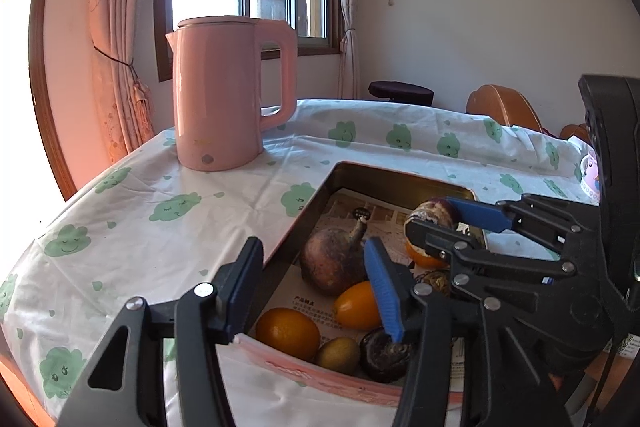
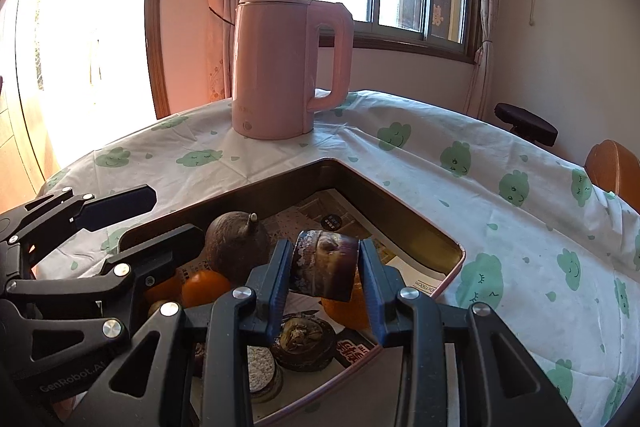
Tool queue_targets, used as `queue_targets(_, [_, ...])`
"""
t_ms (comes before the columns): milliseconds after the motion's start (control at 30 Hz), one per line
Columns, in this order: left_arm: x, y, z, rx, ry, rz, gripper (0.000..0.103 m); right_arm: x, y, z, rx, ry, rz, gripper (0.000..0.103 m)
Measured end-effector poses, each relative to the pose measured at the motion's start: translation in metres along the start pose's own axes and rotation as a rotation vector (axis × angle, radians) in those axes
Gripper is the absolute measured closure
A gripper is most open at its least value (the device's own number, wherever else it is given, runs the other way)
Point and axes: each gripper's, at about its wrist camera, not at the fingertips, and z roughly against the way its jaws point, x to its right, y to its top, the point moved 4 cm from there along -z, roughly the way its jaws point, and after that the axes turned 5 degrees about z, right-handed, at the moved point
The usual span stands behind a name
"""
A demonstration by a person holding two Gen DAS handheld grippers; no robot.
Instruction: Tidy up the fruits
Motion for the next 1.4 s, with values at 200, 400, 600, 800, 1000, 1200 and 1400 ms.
queue_targets(200, [-0.006, 0.002, 0.009, 0.05, 0.0, 0.034, 0.024, 0.013, -0.002, 0.01, 0.042, -0.036, -0.063, 0.037])
queue_targets(400, [-0.004, 0.004, 0.018, 0.094, -0.005, 0.044, 0.02, 0.018, -0.006, 0.034, 0.118, -0.084, -0.078, 0.029])
queue_targets(600, [-0.003, 0.007, 0.028, 0.136, 0.005, 0.05, 0.014, 0.025, -0.011, 0.057, 0.196, -0.143, -0.091, 0.021])
queue_targets(800, [-0.001, 0.007, 0.03, 0.158, 0.011, 0.053, 0.012, 0.034, -0.015, 0.072, 0.24, -0.182, -0.114, 0.018])
queue_targets(1000, [0.003, 0.005, 0.03, 0.167, 0.012, 0.044, 0.012, 0.038, -0.017, 0.078, 0.258, -0.195, -0.132, 0.015])
queue_targets(1200, [0.003, 0.005, 0.031, 0.18, 0.014, 0.048, 0.012, 0.039, -0.018, 0.078, 0.262, -0.2, -0.132, 0.014])
queue_targets(1400, [0.004, 0.005, 0.031, 0.18, 0.025, 0.047, 0.008, 0.039, -0.018, 0.079, 0.269, -0.207, -0.133, 0.011])
